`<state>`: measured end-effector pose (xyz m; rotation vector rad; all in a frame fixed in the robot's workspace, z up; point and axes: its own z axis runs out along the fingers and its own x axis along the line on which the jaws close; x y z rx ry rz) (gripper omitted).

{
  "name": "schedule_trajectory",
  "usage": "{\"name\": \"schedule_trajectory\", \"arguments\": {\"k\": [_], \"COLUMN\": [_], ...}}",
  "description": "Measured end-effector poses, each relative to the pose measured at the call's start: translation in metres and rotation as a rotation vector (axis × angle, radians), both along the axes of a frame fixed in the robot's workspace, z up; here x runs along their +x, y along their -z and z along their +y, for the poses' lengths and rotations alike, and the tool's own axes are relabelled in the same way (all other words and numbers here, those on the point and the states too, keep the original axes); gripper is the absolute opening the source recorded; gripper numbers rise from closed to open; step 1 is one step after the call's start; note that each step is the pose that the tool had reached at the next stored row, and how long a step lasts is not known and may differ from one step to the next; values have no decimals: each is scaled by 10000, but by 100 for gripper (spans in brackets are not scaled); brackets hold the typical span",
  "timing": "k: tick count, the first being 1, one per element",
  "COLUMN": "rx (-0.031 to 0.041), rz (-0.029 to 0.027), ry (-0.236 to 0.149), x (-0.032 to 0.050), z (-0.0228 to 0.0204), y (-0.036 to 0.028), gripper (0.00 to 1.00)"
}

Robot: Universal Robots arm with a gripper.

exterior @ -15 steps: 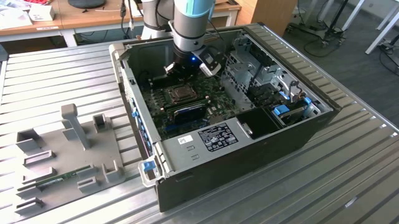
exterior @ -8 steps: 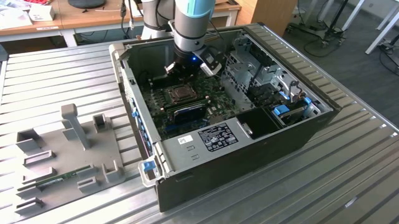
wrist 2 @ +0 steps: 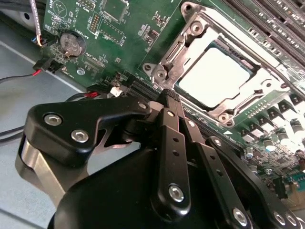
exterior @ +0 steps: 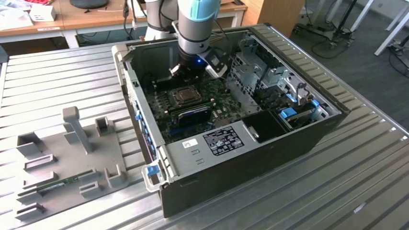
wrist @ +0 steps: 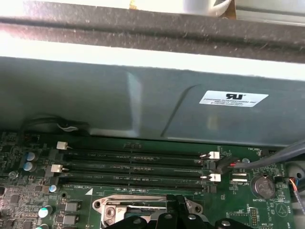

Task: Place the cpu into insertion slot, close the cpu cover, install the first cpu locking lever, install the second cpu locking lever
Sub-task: 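Install the first cpu locking lever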

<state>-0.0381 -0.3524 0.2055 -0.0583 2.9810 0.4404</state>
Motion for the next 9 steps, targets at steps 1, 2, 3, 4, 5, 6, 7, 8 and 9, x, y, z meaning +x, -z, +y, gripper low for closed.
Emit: {"name": "schedule_trajectory", "arguments": {"k": [1,2,3,4,5,6,7,8,9], "rx": [6,34,109,175,220,243,248,250,248], "rz": [-14,-45,-91,-125,-145,-158,-164,-169,-170], "ry": [-9,-18,-27,-31,-33,-35,-38,-42,-45], "x": [-1,-2,-2,-2,-2,-2,-2,-2,-2], "z": [0,-1,-1,0,0,0,0,1,0], "y": [8,9,10,11,12,12,16,22,29], "gripper": [11,11,11,11,11,11,11,11,11]}}
